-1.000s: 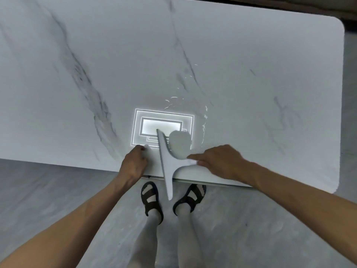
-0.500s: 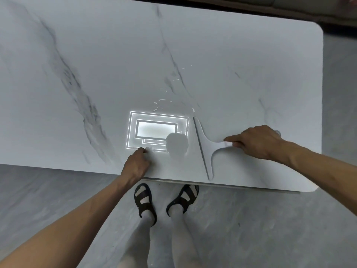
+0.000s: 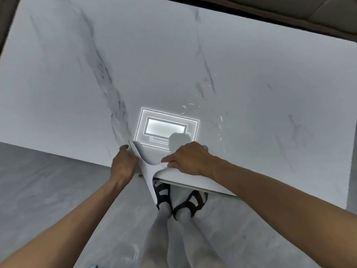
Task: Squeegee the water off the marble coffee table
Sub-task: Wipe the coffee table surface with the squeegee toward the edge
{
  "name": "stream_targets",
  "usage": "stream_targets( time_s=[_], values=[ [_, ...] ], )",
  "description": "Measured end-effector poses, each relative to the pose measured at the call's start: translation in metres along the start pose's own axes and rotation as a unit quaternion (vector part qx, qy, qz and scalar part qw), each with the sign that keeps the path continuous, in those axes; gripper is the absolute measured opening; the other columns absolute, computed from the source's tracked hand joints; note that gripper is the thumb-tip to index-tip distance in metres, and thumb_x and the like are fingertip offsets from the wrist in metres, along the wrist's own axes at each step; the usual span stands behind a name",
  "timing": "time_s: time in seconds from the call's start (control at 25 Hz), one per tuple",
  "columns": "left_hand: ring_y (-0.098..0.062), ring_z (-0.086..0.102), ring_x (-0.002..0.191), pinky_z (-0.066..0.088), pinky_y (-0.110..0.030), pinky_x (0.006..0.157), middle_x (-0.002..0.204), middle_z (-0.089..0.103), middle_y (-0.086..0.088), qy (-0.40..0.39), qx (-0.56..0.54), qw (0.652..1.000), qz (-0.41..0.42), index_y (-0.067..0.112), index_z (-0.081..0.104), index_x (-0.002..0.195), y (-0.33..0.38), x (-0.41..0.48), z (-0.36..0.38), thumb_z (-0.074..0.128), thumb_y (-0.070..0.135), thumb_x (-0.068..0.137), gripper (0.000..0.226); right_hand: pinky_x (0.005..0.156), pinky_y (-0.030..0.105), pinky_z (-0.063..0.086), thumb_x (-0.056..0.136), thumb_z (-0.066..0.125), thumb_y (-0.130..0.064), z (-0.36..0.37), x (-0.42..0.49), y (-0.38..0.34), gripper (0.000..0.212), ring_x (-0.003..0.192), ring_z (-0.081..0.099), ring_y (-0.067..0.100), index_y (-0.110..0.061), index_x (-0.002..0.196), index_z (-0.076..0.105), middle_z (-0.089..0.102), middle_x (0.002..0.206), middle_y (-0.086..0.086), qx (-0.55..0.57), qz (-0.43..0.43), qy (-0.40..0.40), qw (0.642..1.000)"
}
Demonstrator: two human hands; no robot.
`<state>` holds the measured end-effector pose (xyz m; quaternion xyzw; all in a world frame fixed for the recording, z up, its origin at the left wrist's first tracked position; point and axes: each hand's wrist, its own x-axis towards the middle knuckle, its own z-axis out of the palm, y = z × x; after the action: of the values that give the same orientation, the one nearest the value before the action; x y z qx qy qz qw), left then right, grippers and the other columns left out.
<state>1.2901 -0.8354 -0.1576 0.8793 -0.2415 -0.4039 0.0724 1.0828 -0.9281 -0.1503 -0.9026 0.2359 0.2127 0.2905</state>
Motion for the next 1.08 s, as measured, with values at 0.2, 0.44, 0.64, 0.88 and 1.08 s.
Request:
stream_targets(
  time_s=[0.2, 0.44, 0.64, 0.88, 1.08],
  values=[
    [-0.036, 0.056, 0.11, 0.037, -0.03, 0.076, 0.131, 0.056, -0.016, -0.044, 0.027, 0.999, 0.009, 0.014, 0.042, 0.136, -0.001, 0.012, 0.003, 0.05, 0.016, 0.087, 0.05, 0.067, 0.029, 0.029, 0.1, 0.035, -0.046, 0.001, 0.006, 0.023, 0.036, 0.095, 0.064, 0.024, -0.048, 0.134, 0.048, 0.07, 0.108, 0.002, -0.037, -0.001, 0.002, 0.999],
    [-0.034, 0.055, 0.107, 0.04, -0.033, 0.079, 0.128, 0.048, -0.012, -0.058, 0.084, 0.991, 0.085, 0.012, 0.046, 0.126, 0.046, 0.007, 0.04, 0.053, 0.01, 0.083, 0.044, 0.079, 0.037, 0.043, 0.098, 0.031, -0.052, -0.051, -0.023, 0.125, 0.035, 0.106, 0.062, 0.028, -0.053, 0.13, 0.047, 0.067, 0.119, 0.0, -0.032, 0.112, 0.047, 0.992],
    [-0.047, 0.036, 0.129, 0.039, -0.047, 0.1, 0.141, 0.033, -0.023, -0.079, 0.157, 0.978, 0.109, 0.008, 0.033, 0.138, 0.103, -0.005, 0.094, 0.05, 0.008, 0.088, 0.053, 0.072, 0.032, 0.033, 0.1, 0.031, -0.046, -0.079, -0.074, 0.219, 0.036, 0.107, 0.061, 0.026, -0.052, 0.131, 0.048, 0.067, 0.122, -0.005, -0.016, 0.198, 0.091, 0.976],
    [-0.053, 0.018, 0.139, 0.026, -0.054, 0.113, 0.154, 0.015, -0.029, -0.088, 0.152, 0.984, 0.021, 0.008, 0.019, 0.147, 0.136, -0.005, 0.108, 0.051, 0.009, 0.087, 0.068, 0.073, 0.031, 0.039, 0.098, 0.03, -0.051, -0.095, -0.137, 0.274, 0.033, 0.104, 0.062, 0.022, -0.058, 0.125, 0.049, 0.066, 0.121, -0.017, 0.023, 0.238, 0.108, 0.965],
    [-0.047, 0.011, 0.144, 0.032, -0.043, 0.107, 0.158, 0.014, -0.019, -0.115, 0.106, 0.988, 0.005, 0.012, 0.016, 0.146, 0.122, -0.004, 0.101, 0.047, 0.001, 0.082, 0.072, 0.079, 0.034, 0.045, 0.097, 0.035, -0.053, -0.058, -0.096, 0.203, 0.033, 0.103, 0.064, 0.023, -0.056, 0.127, 0.048, 0.069, 0.115, -0.007, 0.024, 0.091, 0.067, 0.993]
  ],
)
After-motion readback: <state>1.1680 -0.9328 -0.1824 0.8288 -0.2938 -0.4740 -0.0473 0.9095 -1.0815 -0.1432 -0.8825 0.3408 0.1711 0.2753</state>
